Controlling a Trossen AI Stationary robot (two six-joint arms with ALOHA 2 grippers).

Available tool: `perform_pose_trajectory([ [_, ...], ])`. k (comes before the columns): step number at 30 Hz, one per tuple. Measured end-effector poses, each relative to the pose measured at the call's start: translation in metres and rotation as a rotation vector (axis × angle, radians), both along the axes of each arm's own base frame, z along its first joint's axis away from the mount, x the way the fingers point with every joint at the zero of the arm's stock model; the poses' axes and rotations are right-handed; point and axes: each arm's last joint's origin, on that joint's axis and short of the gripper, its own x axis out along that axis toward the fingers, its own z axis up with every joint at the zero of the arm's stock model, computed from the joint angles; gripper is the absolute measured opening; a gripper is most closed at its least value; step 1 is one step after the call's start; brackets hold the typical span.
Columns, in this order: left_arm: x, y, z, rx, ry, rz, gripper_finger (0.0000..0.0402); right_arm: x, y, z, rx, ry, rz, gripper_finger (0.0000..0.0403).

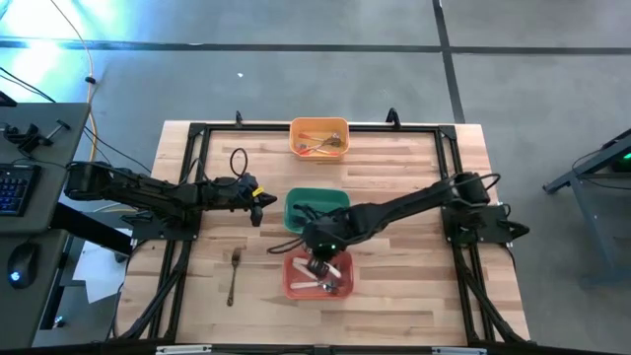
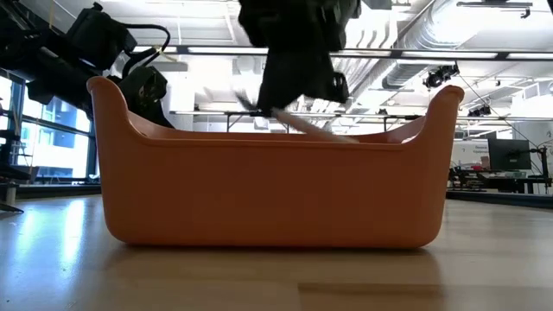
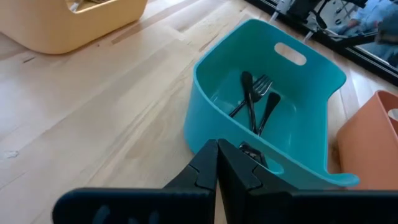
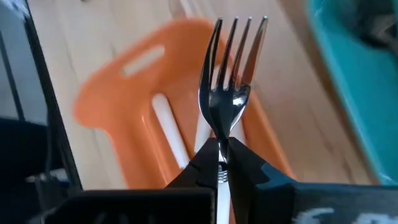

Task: Sort silverware by color (type)
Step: Put the white fork into the orange bin, then put the black fork into the green bin

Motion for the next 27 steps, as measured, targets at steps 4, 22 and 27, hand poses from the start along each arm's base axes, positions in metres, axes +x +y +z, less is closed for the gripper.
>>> perform_pose_trajectory([
  [4, 0.0, 0.0, 0.0, -0.005, 0.0, 0.002, 0.0, 0.004, 0.006, -0.019, -0.012, 0.042, 0.047, 0.0],
  [22, 0.0, 0.0, 0.0, -0.045, -0.009, 0.027, 0.0, 0.013, 0.008, -0.014, -0.041, 0.044, 0.174, 0.0073],
  [27, 0.0, 0.0, 0.0, -0.045, -0.013, 0.027, 0.0, 0.014, 0.0, 0.036, -0.194, -0.023, 0.24, 0.0051],
])
